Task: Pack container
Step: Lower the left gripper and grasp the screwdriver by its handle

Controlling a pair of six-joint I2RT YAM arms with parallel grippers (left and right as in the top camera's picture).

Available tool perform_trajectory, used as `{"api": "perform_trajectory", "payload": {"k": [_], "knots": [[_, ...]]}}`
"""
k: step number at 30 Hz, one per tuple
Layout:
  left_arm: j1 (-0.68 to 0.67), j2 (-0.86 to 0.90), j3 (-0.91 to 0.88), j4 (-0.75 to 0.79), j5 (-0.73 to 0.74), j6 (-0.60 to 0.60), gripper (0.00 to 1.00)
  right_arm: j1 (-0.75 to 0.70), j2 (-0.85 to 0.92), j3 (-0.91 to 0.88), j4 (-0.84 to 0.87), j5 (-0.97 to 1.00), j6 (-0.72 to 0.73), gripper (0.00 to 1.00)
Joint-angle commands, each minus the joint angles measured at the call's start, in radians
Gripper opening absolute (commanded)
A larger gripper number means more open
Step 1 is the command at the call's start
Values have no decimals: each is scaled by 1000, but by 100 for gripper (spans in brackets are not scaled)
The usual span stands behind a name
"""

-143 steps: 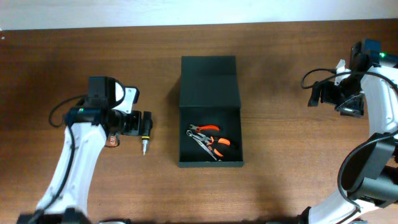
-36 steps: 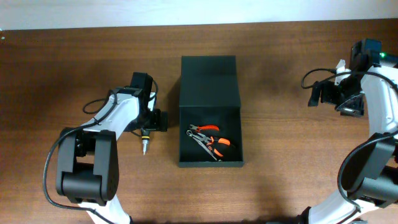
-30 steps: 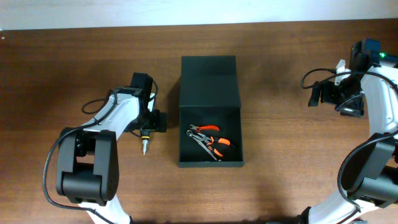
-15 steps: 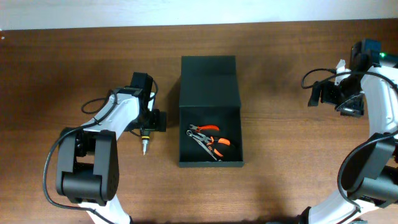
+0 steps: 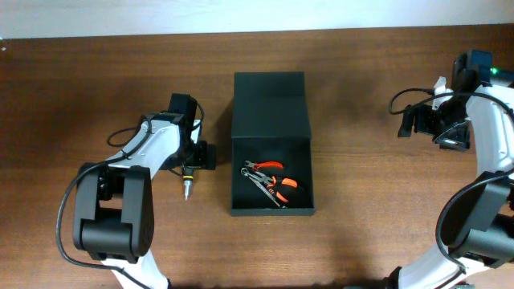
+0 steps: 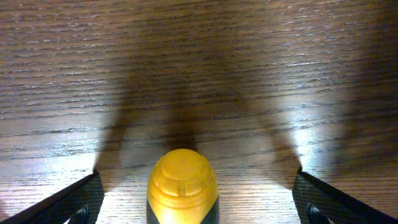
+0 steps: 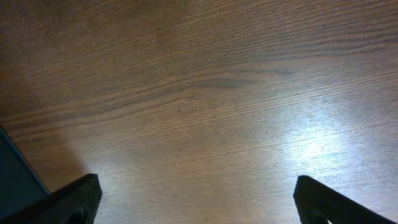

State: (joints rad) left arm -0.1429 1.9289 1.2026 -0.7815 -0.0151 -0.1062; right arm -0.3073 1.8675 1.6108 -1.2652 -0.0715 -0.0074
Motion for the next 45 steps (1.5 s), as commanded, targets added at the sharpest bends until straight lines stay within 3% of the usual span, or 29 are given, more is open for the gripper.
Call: {"api": "perform_trajectory", "payload": {"k": [1, 15, 37, 42, 45], "knots": [[8, 37, 13, 7, 17, 9, 99, -1, -8, -3, 3, 2, 1, 99], [8, 37, 13, 28, 16, 9, 99, -1, -8, -3, 3, 2, 1, 99], [8, 37, 13, -64, -34, 8, 99, -1, -8, -3, 2, 2, 2, 99], [8, 37, 13, -63, -34, 8, 50, -1, -8, -3, 2, 2, 2, 99], [8, 37, 13, -63, -34, 9, 43, -1, -8, -3, 3, 2, 2, 99]]}}
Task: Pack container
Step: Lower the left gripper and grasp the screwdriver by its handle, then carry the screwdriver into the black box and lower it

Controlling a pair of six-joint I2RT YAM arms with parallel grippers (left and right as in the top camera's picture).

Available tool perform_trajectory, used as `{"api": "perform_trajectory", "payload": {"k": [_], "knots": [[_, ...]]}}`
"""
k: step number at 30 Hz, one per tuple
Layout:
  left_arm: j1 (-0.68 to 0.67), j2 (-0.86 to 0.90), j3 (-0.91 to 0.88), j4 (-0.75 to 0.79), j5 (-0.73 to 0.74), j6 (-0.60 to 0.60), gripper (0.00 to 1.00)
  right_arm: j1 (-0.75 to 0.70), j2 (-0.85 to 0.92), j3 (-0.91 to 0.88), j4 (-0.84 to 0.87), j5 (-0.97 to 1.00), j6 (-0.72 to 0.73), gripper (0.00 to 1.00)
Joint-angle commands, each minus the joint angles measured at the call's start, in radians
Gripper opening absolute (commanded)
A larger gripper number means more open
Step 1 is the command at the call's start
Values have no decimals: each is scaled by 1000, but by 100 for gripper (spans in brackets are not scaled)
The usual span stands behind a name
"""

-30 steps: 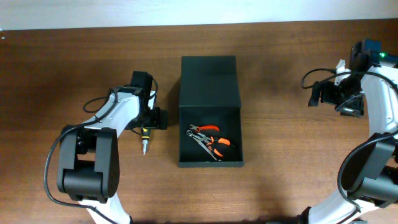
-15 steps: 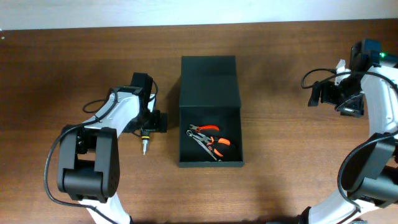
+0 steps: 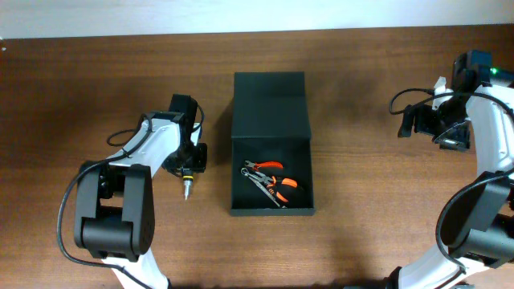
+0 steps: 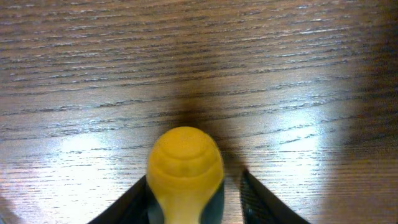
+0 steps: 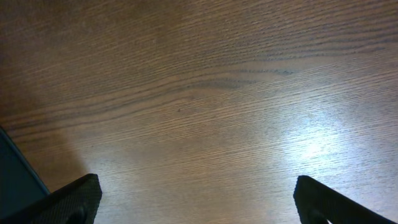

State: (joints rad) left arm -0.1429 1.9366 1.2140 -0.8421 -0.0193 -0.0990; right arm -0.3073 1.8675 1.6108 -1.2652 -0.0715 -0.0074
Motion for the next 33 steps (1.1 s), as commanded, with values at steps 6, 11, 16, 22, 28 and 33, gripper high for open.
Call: {"api": "perform_trajectory", "payload": {"k": [6, 11, 16, 22, 28, 33], "knots": [[8, 29, 2, 5, -30, 2, 39, -1, -8, -3, 3, 2, 1, 99], [8, 29, 12, 8, -30, 2, 39, -1, -8, -3, 3, 2, 2, 99], [8, 29, 68, -12, -30, 2, 21, -1, -9, -3, 3, 2, 2, 99], [8, 29, 158, -70, -30, 2, 21, -1, -8, -3, 3, 2, 2, 99], [-12, 8, 369, -241, -10, 4, 14, -1, -8, -3, 3, 2, 2, 99], [-79, -35, 512, -309, 77, 103, 14, -1, -8, -3, 3, 2, 2, 99]]}}
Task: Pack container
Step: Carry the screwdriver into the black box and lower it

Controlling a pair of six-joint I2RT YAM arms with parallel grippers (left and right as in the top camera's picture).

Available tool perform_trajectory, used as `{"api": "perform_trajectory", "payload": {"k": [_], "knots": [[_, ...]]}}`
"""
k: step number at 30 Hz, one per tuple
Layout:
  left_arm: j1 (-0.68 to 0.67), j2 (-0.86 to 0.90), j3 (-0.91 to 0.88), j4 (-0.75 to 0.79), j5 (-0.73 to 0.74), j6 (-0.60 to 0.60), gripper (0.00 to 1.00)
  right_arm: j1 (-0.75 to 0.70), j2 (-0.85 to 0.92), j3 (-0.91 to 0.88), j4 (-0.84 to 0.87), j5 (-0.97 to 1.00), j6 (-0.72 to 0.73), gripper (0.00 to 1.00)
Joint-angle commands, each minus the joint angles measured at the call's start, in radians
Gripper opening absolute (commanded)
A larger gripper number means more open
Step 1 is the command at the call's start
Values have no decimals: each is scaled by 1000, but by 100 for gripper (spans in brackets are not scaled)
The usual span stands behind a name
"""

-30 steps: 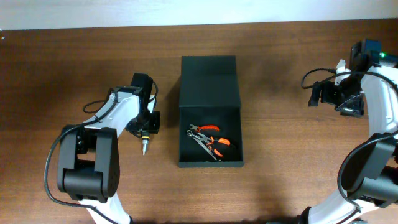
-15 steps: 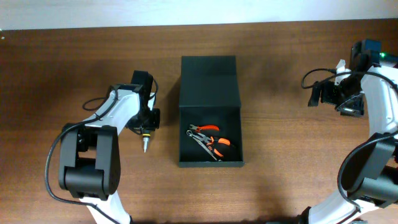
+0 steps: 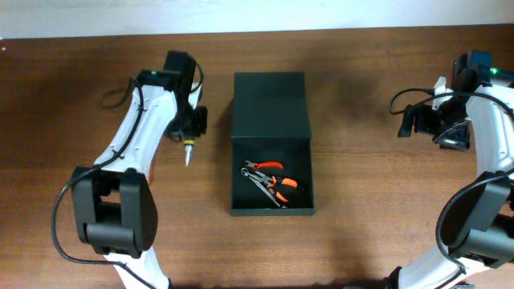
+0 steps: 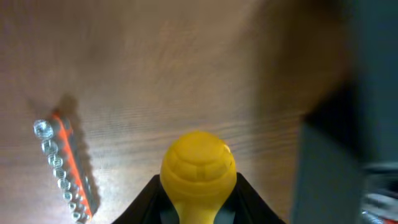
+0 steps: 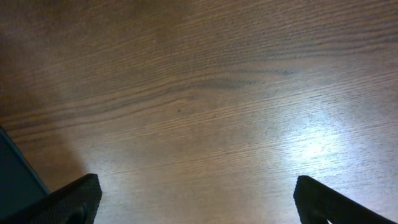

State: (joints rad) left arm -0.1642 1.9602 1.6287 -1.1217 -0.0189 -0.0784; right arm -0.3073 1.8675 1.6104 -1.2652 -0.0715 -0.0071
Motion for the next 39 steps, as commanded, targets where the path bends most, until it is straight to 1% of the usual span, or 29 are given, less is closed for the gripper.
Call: {"api": "perform_trajectory", "payload": {"k": [1, 4, 8, 11, 15, 23, 25, 31, 39], "knots": [[-80, -69, 120, -37, 93, 108, 14, -1, -8, -2, 3, 2, 1, 99], [-163, -94, 172, -40, 139, 172, 14, -1, -8, -2, 3, 2, 1, 99], [-285, -109, 187, -14, 172, 178, 14, -1, -8, -2, 3, 2, 1, 99], [-364, -103, 186, -6, 168, 179, 14, -1, -8, -2, 2, 2, 1, 99], [-431, -101, 186, 0, 129, 187, 14, -1, -8, -2, 3, 2, 1, 99], [-448, -45, 153, -17, 132, 253, 14, -1, -8, -2, 3, 2, 1, 99], [-449, -27, 129, -17, 140, 253, 14, -1, -8, -2, 3, 2, 1, 99], [-451, 32, 89, -20, 268, 252, 14, -1, -8, -2, 3, 2, 1, 99], [-450, 84, 77, -8, 264, 253, 19, -1, -8, -2, 3, 2, 1, 99]]}}
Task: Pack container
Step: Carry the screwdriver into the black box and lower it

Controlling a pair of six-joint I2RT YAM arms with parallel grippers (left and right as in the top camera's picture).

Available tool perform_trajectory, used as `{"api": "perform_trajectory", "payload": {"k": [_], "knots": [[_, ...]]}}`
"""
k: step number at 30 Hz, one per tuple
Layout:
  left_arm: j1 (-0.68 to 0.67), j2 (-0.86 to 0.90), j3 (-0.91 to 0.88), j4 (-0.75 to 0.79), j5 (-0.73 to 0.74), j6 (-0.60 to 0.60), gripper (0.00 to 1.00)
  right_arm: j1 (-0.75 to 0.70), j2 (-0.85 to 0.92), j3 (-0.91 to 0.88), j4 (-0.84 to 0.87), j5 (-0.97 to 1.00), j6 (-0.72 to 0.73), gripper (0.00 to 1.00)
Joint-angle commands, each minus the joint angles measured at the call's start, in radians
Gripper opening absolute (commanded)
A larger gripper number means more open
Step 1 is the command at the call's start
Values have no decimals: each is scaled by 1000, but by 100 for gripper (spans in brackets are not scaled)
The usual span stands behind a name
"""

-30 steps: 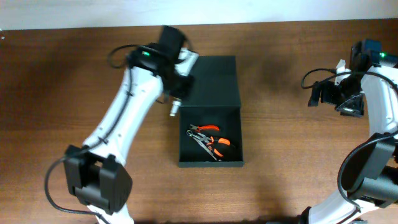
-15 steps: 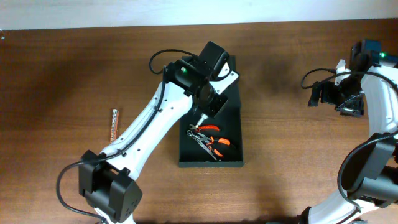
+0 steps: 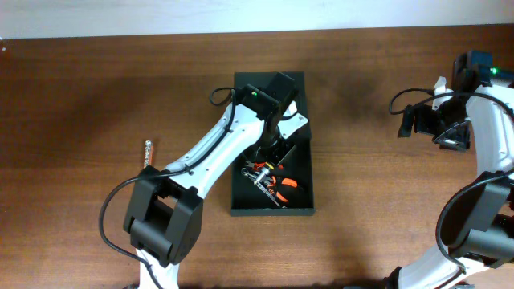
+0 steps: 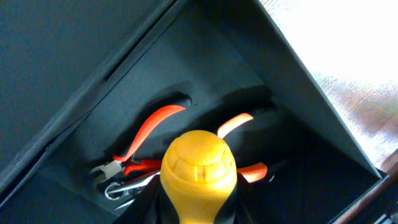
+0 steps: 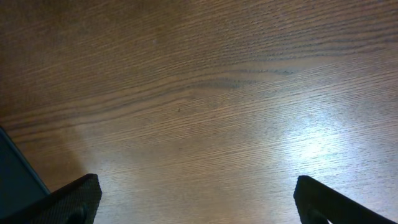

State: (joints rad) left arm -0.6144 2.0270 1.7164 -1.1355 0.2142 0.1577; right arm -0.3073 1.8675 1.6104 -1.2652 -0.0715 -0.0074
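Observation:
The black container (image 3: pixel 273 212) lies open mid-table, its lid (image 3: pixel 269 95) folded back. Orange-handled pliers (image 3: pixel 273 183) rest inside, seen close in the left wrist view as orange-handled pliers (image 4: pixel 149 127). My left gripper (image 3: pixel 271 147) hangs over the container's inside, just above the pliers. It is shut on a yellow-handled screwdriver (image 4: pixel 199 168), whose handle sits between the left gripper (image 4: pixel 199 208) fingers. The shaft is hidden below the handle. My right gripper (image 3: pixel 440 130) stays far right over bare table, and the right gripper (image 5: pixel 196 202) is open and holds nothing.
A thin strip of bits with an orange stripe (image 3: pixel 148 154) lies on the wooden table (image 3: pixel 80 120) left of the container. The container's walls (image 4: pixel 311 81) rise around the left gripper. The table's far edge runs along the top of the overhead view.
My left gripper, still shut on the screwdriver, was over the table left of the lid; now it is over the container's inside, above the pliers. The right arm has not moved.
My left gripper stood open around the screwdriver lying left of the container. Then it was shut on the yellow handle. Then it held the screwdriver farther back, beside the lid, and now holds it inside the container above the pliers.

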Motion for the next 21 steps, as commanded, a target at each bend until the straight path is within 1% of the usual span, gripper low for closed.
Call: {"api": "perform_trajectory", "payload": {"k": [1, 7, 12, 14, 16, 17, 20, 21], "knots": [[0, 26, -14, 8, 25, 16, 18, -1, -8, -2, 3, 2, 2, 99], [0, 72, -16, 9, 22, 16, 20, -1, -8, -2, 3, 2, 2, 99], [0, 90, -16, 10, 22, 16, 33, -1, -8, -2, 3, 2, 1, 99], [0, 90, -15, 14, 22, 16, 37, -1, -8, -2, 3, 2, 2, 99], [0, 90, -15, 17, 22, 16, 47, -1, -8, -2, 3, 2, 1, 99], [0, 90, -15, 19, 22, 16, 53, -1, -8, -2, 3, 2, 2, 99], [0, 90, -15, 21, 22, 16, 78, -1, -8, -2, 3, 2, 2, 99], [0, 90, -15, 21, 22, 16, 81, -1, -8, -2, 3, 2, 2, 99]]}}
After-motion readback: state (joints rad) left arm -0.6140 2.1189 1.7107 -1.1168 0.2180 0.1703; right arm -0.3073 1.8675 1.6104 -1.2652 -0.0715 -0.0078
